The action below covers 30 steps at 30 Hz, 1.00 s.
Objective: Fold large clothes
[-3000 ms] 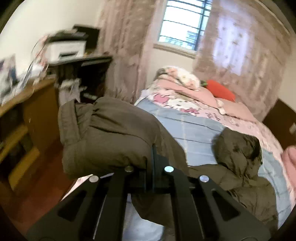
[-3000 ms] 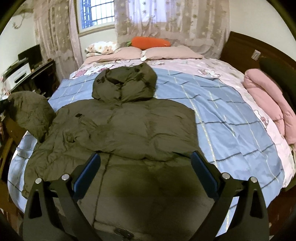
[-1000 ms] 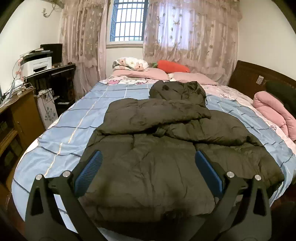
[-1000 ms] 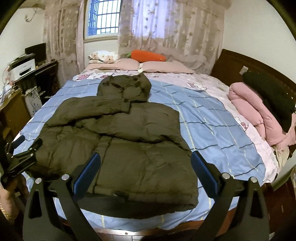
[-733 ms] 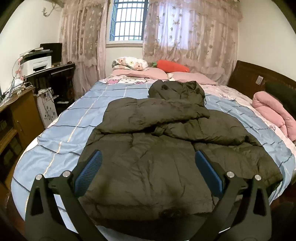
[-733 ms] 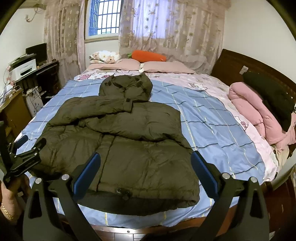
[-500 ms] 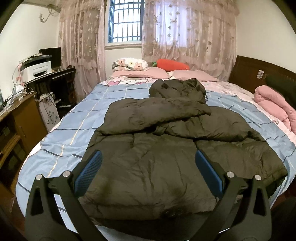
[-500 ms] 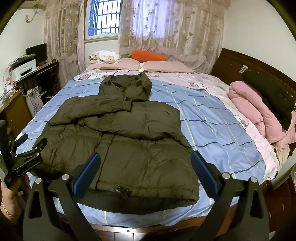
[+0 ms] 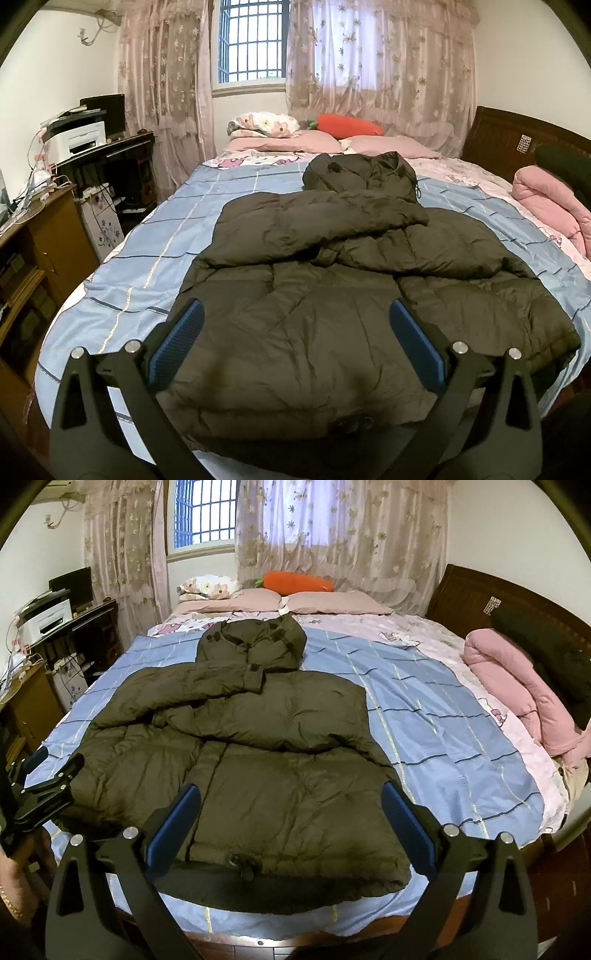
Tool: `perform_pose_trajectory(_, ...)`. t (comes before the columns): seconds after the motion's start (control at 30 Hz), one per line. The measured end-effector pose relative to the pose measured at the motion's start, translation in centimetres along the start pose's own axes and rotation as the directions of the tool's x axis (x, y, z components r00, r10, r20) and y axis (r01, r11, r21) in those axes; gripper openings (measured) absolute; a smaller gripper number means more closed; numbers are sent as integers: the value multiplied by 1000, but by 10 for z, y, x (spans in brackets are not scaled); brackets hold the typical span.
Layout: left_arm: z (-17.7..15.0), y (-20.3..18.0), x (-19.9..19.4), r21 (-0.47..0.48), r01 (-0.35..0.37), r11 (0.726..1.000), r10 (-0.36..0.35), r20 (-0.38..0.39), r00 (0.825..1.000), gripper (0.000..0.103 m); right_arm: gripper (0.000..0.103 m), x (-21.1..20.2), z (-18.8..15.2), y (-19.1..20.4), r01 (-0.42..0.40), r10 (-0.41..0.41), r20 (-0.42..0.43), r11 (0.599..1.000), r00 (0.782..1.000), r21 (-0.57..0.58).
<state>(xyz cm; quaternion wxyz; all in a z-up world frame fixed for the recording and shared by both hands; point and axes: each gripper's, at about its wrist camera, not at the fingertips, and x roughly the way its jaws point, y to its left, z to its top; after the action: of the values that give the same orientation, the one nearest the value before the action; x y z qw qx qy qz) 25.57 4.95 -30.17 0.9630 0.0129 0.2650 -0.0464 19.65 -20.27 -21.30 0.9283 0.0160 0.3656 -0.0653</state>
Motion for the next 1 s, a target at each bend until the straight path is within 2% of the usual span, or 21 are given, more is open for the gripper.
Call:
perform_pose_trajectory(0.53, 5, -1, 8, 17, 9, 1000, -9, -9, 1000, 101, 98, 59, 3, -9, -29, 30, -52, 999, 998, 32)
perform_pose_trajectory(0.67, 12, 1, 8, 14, -1, 1000, 1, -4, 1000, 101, 98, 68, 17, -12, -55, 56, -56, 998, 997, 31)
perform_pose_trajectory(0.8, 51, 16, 26, -55, 24, 998, -27, -62, 998, 101, 98, 83, 66, -27, -105, 109, -59, 993, 992, 55)
perform_pose_trajectory(0.87, 80, 25, 46, -102, 68, 992, -79, -103, 992, 101, 98, 93, 96, -34, -116, 119, -60, 992, 991, 55)
perform_pose_trajectory(1.0, 163, 36, 120, -122, 88, 989, -113, -224, 968, 101, 98, 136, 176, -37, -132, 133, -93, 991, 987, 13)
